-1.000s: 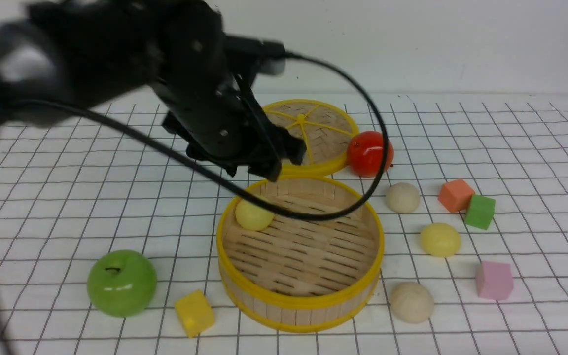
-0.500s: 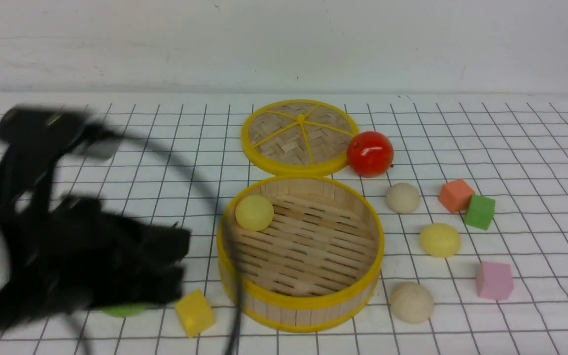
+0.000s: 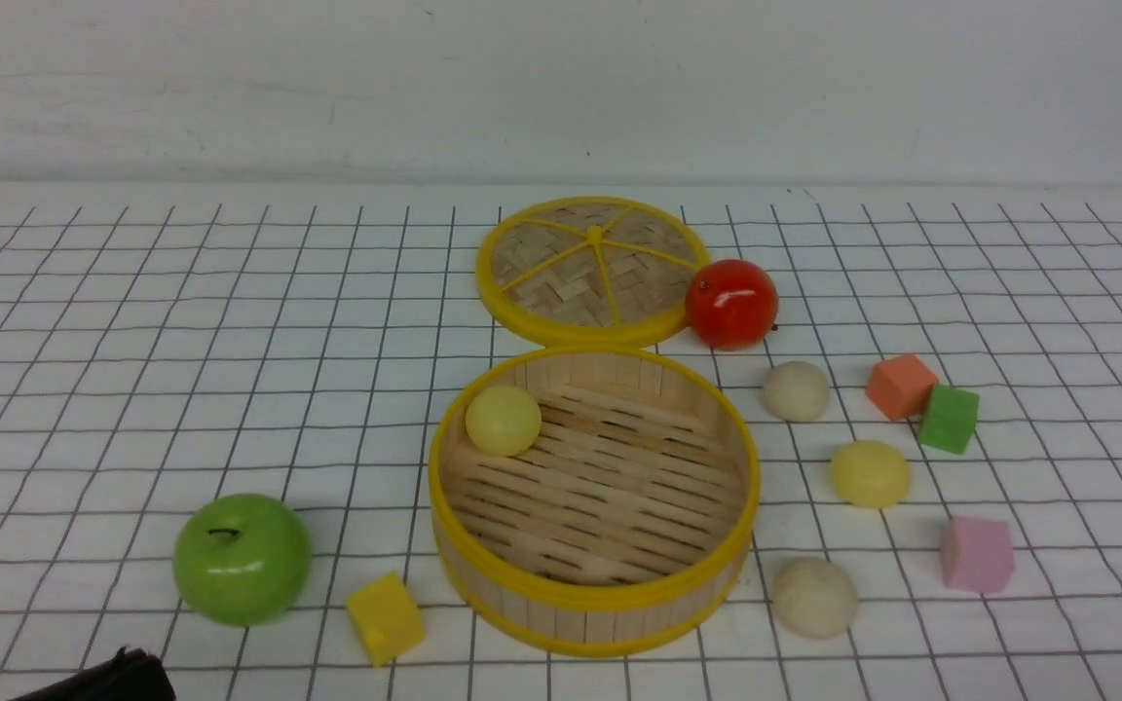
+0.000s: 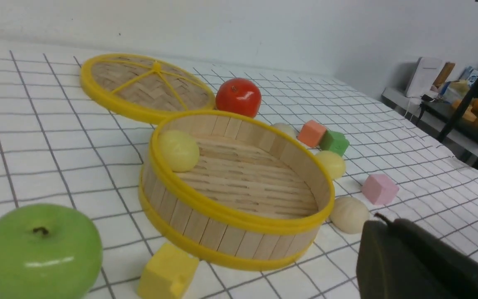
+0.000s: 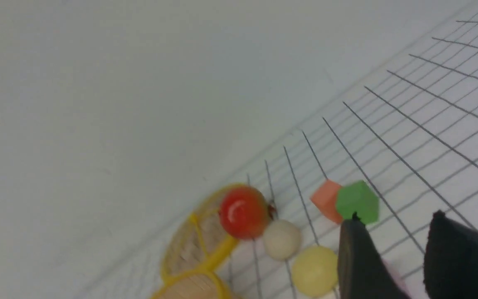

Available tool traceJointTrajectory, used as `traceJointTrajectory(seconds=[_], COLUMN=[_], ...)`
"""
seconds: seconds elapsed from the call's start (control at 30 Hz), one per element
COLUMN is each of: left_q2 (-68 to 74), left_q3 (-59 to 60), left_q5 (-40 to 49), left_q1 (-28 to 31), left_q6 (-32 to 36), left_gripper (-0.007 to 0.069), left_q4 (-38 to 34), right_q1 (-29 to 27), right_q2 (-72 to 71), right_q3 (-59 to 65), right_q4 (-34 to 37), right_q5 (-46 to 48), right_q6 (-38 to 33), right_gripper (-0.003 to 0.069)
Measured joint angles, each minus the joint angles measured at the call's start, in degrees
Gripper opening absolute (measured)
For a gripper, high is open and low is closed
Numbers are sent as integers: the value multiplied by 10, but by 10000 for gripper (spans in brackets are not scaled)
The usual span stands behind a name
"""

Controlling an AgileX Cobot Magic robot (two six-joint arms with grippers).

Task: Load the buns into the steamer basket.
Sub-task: Use the right arm to grab a steamed stuffed bun

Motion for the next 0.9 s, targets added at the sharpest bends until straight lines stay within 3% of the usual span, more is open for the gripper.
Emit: traceJointTrajectory(seconds=[0.1, 0.17, 0.23, 0.3, 0.43, 0.63, 0.7, 0.8, 0.9], left_q2=[-2, -2, -2, -2, -2, -2, -2, -2, -2], left_q3=[14, 23, 26, 27, 27, 27, 27, 27, 27], left_q5=[0, 4, 11, 25, 37, 38, 38, 38, 38], left_q1=[0, 0, 0, 0, 0, 0, 0, 0, 0], left_q6=[0, 0, 0, 0, 0, 0, 0, 0, 0], left_gripper=[-13, -13, -13, -13, -13, -13, -13, -13, -13], left_q4=[-1, -1, -1, -1, -1, -1, -1, -1, -1], right_q1=[0, 0, 0, 1, 4, 81, 149, 210, 277], right_q2=[2, 35, 100, 238, 419, 602, 666, 726, 816], right_q3=[-29, -100, -180, -298, -429, -511, -537, -562, -605], right_q4=[42, 36, 11, -38, -113, -172, -205, -252, -325], right_q5=[42, 134, 225, 398, 553, 584, 568, 556, 545], right_q6=[-6, -38, -74, -113, -136, -110, -82, -36, 31], right_gripper=[239, 220, 189, 133, 53, 9, 8, 22, 87])
